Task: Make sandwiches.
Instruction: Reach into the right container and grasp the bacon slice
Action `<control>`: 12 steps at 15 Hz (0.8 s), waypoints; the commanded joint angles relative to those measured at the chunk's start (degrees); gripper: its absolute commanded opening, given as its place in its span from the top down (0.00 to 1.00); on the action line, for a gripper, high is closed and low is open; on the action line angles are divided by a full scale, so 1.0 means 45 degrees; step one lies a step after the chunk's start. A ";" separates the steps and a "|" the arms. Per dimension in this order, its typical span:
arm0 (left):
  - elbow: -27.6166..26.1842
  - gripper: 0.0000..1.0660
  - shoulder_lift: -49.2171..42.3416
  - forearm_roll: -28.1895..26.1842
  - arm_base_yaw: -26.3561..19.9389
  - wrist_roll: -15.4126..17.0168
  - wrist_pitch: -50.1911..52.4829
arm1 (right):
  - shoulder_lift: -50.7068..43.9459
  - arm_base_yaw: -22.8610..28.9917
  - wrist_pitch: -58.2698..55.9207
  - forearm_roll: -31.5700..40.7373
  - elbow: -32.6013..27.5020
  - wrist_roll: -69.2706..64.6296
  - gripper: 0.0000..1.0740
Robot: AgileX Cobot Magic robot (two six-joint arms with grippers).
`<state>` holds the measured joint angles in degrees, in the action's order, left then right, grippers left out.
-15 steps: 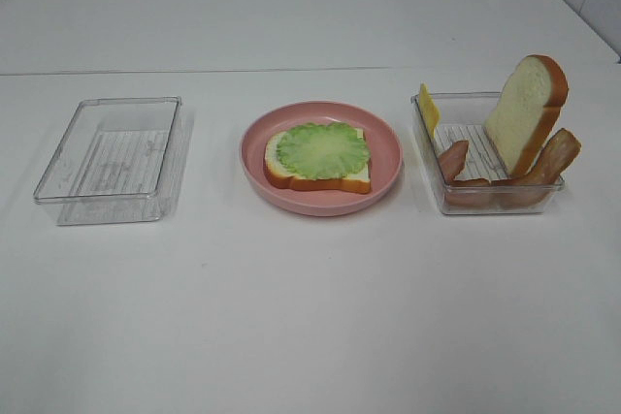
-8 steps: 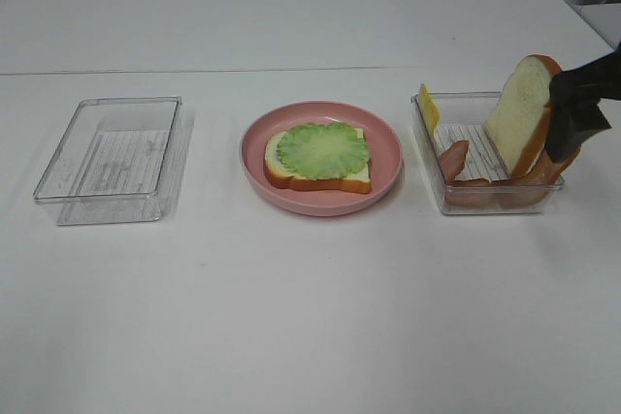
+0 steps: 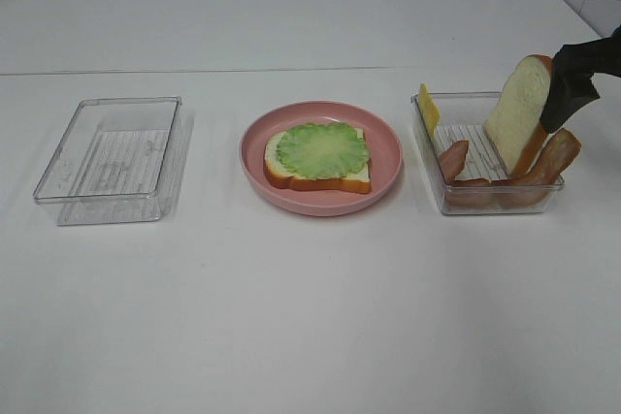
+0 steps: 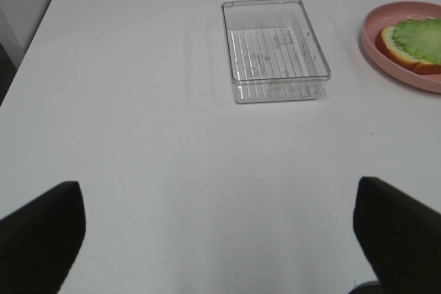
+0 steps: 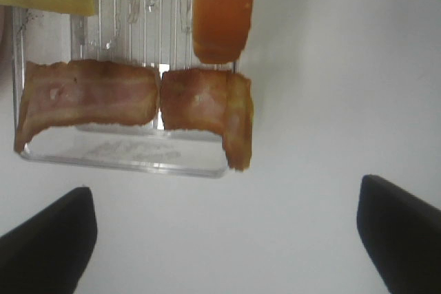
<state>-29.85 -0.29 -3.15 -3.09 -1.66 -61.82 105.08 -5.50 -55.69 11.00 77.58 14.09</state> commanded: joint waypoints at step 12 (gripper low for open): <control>0.0025 0.08 -0.0318 0.0051 0.0051 0.0076 0.0064 | 0.2903 -0.0051 0.0318 -0.0013 0.1261 -0.0076 0.17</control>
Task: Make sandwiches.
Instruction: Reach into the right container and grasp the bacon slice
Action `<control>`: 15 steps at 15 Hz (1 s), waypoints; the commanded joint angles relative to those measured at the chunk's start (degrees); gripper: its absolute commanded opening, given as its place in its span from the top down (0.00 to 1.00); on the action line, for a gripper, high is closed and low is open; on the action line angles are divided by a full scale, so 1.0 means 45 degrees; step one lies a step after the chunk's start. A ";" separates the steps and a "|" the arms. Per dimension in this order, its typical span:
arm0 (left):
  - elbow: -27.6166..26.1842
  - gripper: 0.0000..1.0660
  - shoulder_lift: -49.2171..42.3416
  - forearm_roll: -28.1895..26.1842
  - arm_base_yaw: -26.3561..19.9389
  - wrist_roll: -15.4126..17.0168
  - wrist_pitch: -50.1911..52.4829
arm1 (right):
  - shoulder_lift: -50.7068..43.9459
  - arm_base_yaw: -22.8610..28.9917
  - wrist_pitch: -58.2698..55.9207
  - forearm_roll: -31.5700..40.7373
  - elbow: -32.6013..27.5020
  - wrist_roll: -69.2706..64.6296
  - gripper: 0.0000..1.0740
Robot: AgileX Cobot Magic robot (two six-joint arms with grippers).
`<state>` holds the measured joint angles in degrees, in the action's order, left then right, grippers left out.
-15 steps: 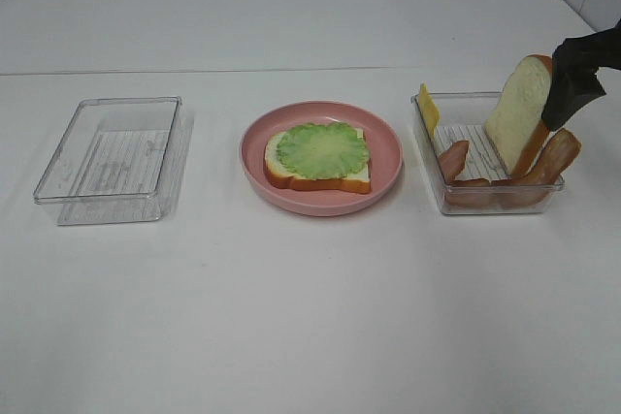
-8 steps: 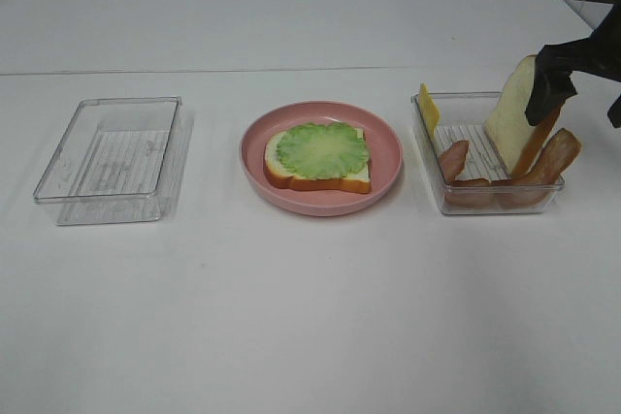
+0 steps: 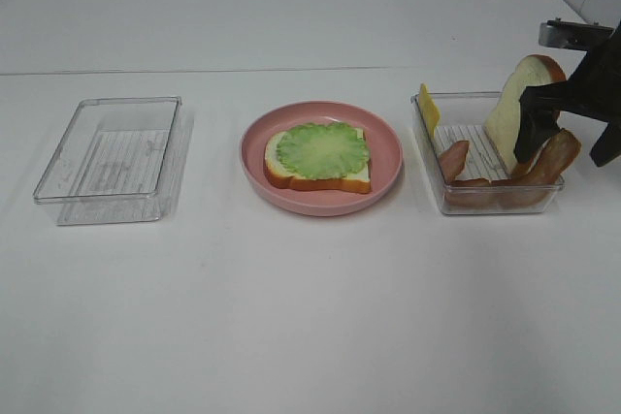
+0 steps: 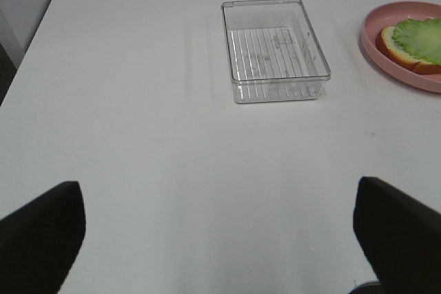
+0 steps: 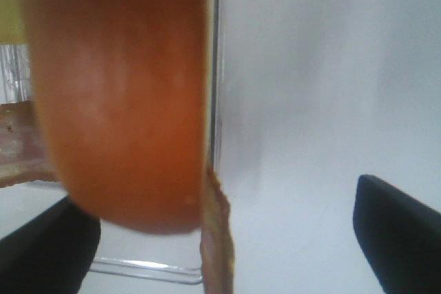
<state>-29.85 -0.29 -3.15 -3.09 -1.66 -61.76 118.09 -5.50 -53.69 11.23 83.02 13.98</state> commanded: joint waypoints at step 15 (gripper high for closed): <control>0.0025 0.08 -0.0318 0.0076 0.0051 0.0076 0.0051 | 0.0013 -0.0025 -0.0293 -0.0331 0.0051 -0.0255 0.65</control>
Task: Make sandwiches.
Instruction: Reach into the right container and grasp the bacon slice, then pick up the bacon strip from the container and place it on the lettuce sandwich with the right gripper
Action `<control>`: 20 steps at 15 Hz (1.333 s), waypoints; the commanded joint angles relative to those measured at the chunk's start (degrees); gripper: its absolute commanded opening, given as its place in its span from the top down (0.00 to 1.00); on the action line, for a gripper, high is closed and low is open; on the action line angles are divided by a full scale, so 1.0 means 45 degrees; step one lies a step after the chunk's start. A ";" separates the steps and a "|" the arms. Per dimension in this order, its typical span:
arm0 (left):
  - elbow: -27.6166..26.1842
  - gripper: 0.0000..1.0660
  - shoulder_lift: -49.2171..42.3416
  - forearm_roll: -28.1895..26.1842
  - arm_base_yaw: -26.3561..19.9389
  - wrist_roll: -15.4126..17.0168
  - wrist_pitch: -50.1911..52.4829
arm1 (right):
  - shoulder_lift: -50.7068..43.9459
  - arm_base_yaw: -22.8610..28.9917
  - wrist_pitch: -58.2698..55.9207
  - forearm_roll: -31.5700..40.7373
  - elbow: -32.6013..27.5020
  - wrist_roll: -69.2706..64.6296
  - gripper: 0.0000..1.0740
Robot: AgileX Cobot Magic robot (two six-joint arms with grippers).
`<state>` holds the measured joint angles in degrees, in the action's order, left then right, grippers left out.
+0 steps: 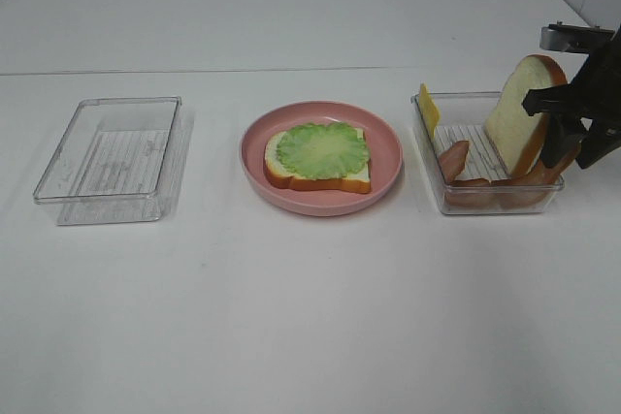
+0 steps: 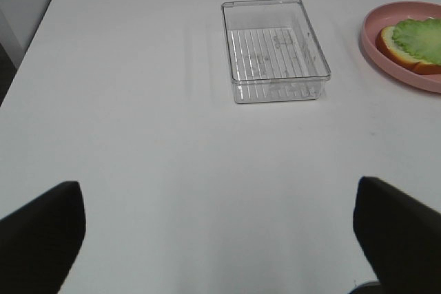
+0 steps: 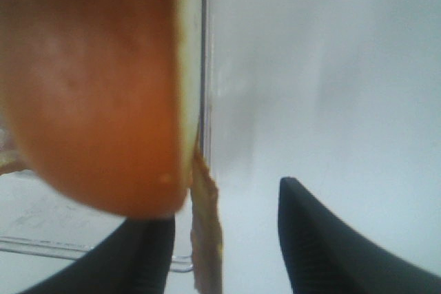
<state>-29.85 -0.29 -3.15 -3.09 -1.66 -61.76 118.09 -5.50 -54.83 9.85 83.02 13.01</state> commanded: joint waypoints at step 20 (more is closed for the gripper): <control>0.0025 0.08 -0.0318 0.0178 0.0051 0.0076 0.0051 | -0.4342 0.0789 -0.1120 0.4342 0.0140 -0.1184 1.00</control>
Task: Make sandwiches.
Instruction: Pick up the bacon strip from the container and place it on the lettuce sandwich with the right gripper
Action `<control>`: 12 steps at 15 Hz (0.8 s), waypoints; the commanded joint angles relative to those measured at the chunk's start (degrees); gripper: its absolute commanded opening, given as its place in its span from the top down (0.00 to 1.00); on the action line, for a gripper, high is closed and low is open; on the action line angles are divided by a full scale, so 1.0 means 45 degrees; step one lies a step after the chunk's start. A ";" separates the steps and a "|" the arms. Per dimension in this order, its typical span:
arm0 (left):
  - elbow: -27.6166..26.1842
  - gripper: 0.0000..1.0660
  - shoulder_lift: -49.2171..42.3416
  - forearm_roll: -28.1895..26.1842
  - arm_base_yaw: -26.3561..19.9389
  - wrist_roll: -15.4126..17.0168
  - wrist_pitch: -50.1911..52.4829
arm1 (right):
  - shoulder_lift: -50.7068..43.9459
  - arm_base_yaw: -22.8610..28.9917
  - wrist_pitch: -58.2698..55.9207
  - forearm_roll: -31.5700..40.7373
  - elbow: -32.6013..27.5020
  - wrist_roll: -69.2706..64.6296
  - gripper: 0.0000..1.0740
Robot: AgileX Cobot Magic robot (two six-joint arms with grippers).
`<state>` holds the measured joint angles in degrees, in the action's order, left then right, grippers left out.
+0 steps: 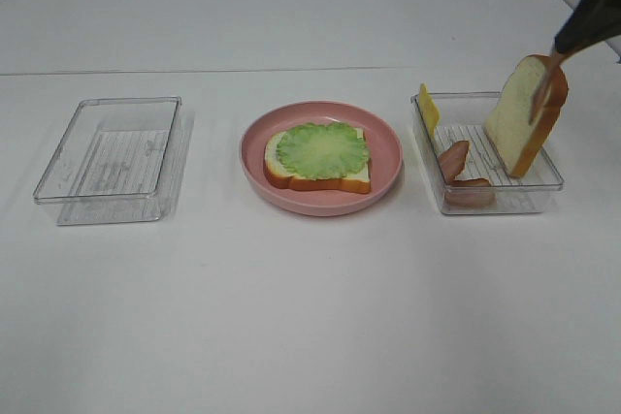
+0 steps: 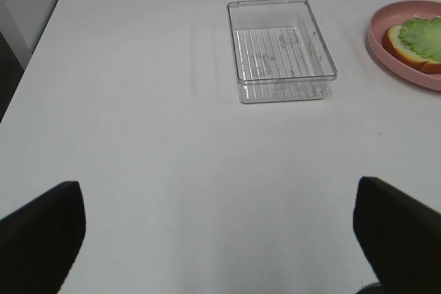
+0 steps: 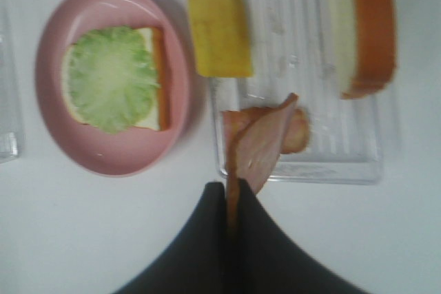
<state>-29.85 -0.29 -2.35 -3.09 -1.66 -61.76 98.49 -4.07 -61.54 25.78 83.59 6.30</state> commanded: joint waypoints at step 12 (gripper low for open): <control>0.0025 0.08 -0.0318 0.0000 0.0064 0.0076 0.0051 | 0.5488 0.5921 0.3145 0.2546 0.4036 0.0560 1.00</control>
<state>-29.85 -0.29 -2.35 -3.09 -1.66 -61.76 122.90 22.40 -46.81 37.24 101.01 8.31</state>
